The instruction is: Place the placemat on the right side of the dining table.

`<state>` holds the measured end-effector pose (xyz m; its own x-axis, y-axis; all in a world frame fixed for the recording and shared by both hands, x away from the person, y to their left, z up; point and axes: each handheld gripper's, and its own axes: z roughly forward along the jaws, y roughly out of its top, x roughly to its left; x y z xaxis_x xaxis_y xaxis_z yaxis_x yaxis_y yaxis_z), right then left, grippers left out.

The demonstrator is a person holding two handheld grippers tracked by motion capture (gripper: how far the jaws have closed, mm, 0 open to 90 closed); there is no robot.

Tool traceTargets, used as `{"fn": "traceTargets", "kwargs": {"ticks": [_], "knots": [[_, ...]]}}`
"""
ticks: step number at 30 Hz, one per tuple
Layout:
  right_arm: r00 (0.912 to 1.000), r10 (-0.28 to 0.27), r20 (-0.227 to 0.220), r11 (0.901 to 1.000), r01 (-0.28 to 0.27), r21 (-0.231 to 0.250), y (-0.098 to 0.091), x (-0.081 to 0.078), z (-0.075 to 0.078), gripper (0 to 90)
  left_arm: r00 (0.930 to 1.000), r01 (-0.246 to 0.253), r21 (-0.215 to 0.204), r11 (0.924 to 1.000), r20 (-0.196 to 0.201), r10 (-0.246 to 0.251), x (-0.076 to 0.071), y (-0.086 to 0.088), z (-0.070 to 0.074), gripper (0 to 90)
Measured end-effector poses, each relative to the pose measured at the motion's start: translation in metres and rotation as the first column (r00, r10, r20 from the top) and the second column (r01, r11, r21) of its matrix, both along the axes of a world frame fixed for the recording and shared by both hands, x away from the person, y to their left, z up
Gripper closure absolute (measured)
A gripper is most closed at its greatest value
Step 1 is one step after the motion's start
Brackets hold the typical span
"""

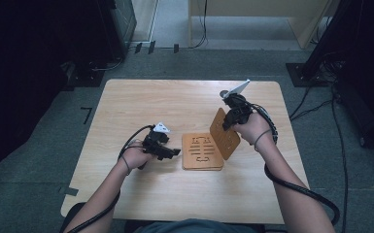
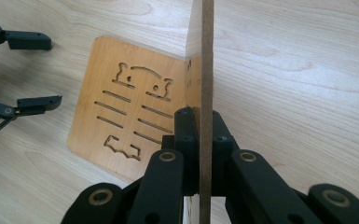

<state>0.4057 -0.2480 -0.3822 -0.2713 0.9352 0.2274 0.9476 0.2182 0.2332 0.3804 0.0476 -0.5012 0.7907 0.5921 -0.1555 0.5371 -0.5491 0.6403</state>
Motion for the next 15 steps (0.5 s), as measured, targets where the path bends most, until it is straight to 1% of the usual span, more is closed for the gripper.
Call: {"fn": "traceTargets", "kwargs": {"ticks": [3, 4, 5, 6, 7, 8, 9, 12, 15], "knots": [[1.0, -0.005, 0.0, 1.0, 0.005, -0.002, -0.004, 0.001, 0.0, 87.6, 1.0, -0.002, 0.0, 1.0, 0.001, 0.002, 0.0, 0.0, 0.0, 22.4], [1.0, -0.007, -0.001, 1.0, 0.007, -0.006, -0.005, 0.001, 0.001, 87.6, 0.9999, 0.005, 0.01, 0.9999, 0.016, -0.005, 0.0, -0.001, 0.001, 22.4], [0.9999, -0.015, -0.001, 0.9999, 0.015, -0.005, -0.006, 0.002, 0.001, 87.6, 0.9999, 0.005, 0.01, 0.9999, 0.016, -0.005, 0.0, -0.001, 0.001, 22.4], [0.9999, -0.012, 0.001, 0.9999, 0.012, -0.01, -0.007, 0.002, 0.001, 87.6, 0.9994, 0.02, 0.002, 0.9998, 0.028, -0.021, -0.002, -0.002, 0.002, 22.4], [0.9999, -0.013, -0.002, 0.9998, 0.013, -0.013, -0.008, 0.003, 0.001, 87.6, 0.9993, 0.023, -0.004, 0.9997, 0.031, -0.023, -0.002, -0.003, 0.002, 22.4], [0.9999, -0.013, -0.002, 0.9998, 0.013, -0.013, -0.008, 0.003, 0.001, 87.6, 0.9993, 0.023, -0.004, 0.9997, 0.031, -0.023, -0.002, -0.003, 0.002, 22.2], [0.9999, -0.009, -0.011, 0.9993, 0.008, -0.036, -0.009, 0.005, 0.0, 87.6, 0.9993, 0.022, -0.007, 0.9997, 0.032, -0.022, -0.002, -0.003, 0.002, 21.9], [0.9999, -0.012, -0.006, 0.999, 0.012, -0.043, -0.011, 0.007, 0.002, 87.6, 0.9994, 0.019, -0.004, 0.9998, 0.028, -0.019, -0.002, -0.003, 0.002, 21.9], [0.9998, -0.019, -0.008, 0.9992, 0.019, -0.036, -0.013, 0.008, 0.002, 87.6, 0.9994, 0.021, 0.001, 0.9998, 0.027, -0.021, -0.002, -0.003, 0.001, 21.9]]}}
